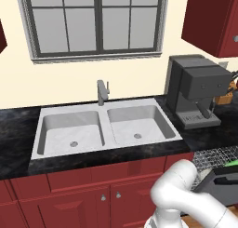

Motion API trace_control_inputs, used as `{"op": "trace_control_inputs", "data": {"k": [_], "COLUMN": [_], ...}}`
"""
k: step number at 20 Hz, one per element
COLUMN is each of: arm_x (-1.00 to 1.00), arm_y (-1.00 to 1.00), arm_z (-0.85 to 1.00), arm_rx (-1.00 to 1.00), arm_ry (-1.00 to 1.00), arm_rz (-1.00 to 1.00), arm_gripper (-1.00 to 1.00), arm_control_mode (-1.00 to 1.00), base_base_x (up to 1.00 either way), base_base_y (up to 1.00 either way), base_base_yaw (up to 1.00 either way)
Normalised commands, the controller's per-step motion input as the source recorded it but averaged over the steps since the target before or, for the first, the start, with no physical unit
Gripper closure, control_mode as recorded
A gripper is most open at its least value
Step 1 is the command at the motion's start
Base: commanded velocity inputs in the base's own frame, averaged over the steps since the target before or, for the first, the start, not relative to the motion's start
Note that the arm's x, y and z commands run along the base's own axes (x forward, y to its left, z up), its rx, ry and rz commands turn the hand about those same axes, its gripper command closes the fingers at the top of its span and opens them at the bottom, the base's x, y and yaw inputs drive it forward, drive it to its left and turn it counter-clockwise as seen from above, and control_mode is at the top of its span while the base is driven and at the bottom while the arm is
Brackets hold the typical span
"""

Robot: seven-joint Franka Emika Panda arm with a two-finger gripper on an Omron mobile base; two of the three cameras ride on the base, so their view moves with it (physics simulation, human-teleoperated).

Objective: Pick up the cup and bowl from the counter, place them in the dishwasher, and close the dishwasher door.

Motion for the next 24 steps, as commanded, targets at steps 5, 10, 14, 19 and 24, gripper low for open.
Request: {"op": "trace_control_inputs", "data": {"k": [5,10,14,19,24], "arm_x": [0.86,0.83,0.77,0.71,0.65], "arm_y": [0.00,0.00,0.00,0.00,0.00], "arm_z": [-0.49,-0.47,-0.50,-0.58,-0.63], "arm_rx": [0.00,0.00,0.00,0.00,0.00], "arm_ry": [-0.10,-0.11,-0.11,-0.11,-0.12], "arm_rz": [0.08,0.07,0.06,0.07,0.06], "arm_gripper": [-1.00,-1.00,-1.00,-1.00,-1.00], "arm_control_mode": [-1.00,-1.00,-1.00,-1.00,-1.00], "base_base_x": [0.00,0.00,0.00,0.00,0.00], "base_base_y": [0.00,0.00,0.00,0.00,0.00], "base_base_yaw": [0.00,0.00,0.00,0.00,0.00]}}
